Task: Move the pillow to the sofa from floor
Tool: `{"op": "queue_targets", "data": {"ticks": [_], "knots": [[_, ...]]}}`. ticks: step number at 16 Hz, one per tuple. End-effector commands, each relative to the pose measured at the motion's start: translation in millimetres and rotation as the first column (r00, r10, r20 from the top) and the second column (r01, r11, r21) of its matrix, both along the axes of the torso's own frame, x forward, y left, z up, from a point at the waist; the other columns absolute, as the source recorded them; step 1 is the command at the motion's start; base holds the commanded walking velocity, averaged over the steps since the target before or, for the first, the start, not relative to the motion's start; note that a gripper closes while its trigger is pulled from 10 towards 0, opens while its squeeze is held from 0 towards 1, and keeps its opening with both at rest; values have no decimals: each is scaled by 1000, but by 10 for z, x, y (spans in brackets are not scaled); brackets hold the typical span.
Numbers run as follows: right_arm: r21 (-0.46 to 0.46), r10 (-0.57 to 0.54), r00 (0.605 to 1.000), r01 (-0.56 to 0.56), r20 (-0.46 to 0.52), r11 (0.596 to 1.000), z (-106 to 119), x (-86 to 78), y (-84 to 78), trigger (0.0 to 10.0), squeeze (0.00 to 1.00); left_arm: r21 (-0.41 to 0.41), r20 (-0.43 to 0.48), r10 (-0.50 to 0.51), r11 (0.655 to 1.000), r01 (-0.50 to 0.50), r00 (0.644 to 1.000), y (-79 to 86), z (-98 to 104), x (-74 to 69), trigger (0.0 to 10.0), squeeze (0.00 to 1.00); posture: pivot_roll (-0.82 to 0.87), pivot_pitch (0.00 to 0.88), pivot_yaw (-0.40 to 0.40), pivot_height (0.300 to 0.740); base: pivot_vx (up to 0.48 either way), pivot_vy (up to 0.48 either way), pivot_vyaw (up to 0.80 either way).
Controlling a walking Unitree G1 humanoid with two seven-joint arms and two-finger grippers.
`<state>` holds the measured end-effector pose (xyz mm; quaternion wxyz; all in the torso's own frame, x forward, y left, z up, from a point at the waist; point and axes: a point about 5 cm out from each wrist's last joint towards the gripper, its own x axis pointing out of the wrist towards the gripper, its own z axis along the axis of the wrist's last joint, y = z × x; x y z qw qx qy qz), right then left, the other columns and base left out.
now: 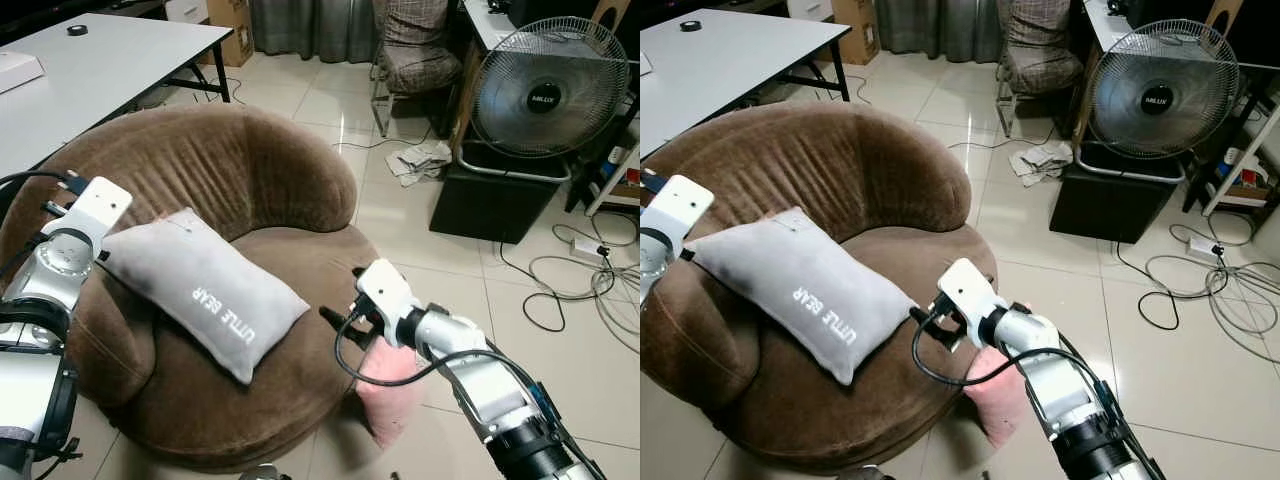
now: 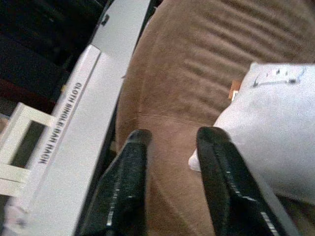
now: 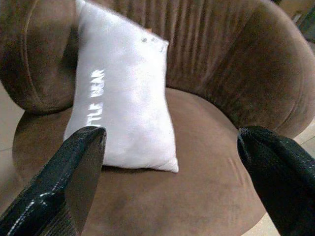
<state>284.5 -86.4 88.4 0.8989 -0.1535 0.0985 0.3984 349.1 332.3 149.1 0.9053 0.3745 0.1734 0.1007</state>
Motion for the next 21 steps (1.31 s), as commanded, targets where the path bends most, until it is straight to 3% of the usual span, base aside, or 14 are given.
{"op": "queue_targets", "data": {"ticks": [1,2,3,5,7,8,11,16,18,21], "knots": [[-9,-41,999,41,22,999,14,51,-49,10000,0,-186,71,-71,979,83,995,-172,-57,40,10000,1000,73,0,22,740,0,0,0],[-5,-93,995,93,37,996,19,69,-93,10000,0,-333,161,-120,928,169,980,-345,-80,78,10000,933,76,0,21,740,0,0,0],[2,-148,988,148,43,989,21,95,-137,10000,0,-419,233,-156,875,244,960,-489,-92,101,10000,0,83,0,18,740,0,0,0],[27,-282,959,281,37,959,25,123,-259,10000,0,-466,318,-237,804,369,918,-786,-155,78,10000,0,88,0,15,740,0,0,0],[47,-433,901,432,15,901,-1,84,-459,10000,0,-536,385,-295,700,472,874,-1239,-299,-125,10000,0,83,0,23,740,0,0,0],[43,-466,885,465,16,884,-12,42,-526,10000,0,-524,394,-350,674,521,850,-1402,-358,-268,10000,0,78,0,27,740,0,0,0],[8,-555,831,555,15,832,-65,-47,-694,10000,0,-518,387,-427,633,575,818,-1614,-454,-540,10000,0,62,0,46,740,0,0,0],[25,-638,770,638,-13,769,-87,-226,-792,10000,0,-534,325,-411,664,524,852,-1669,-504,-803,10000,0,36,0,80,740,0,-305,0],[36,-657,753,658,-21,753,-72,-230,-806,10000,0,-535,312,-409,670,515,857,-1697,-498,-826,10000,0,34,0,83,740,0,-446,-294],[41,-648,761,648,-15,760,-44,-227,-773,10000,0,-519,295,-418,685,512,859,-1682,-465,-813,10000,0,36,0,90,740,0,-447,-704]]}}
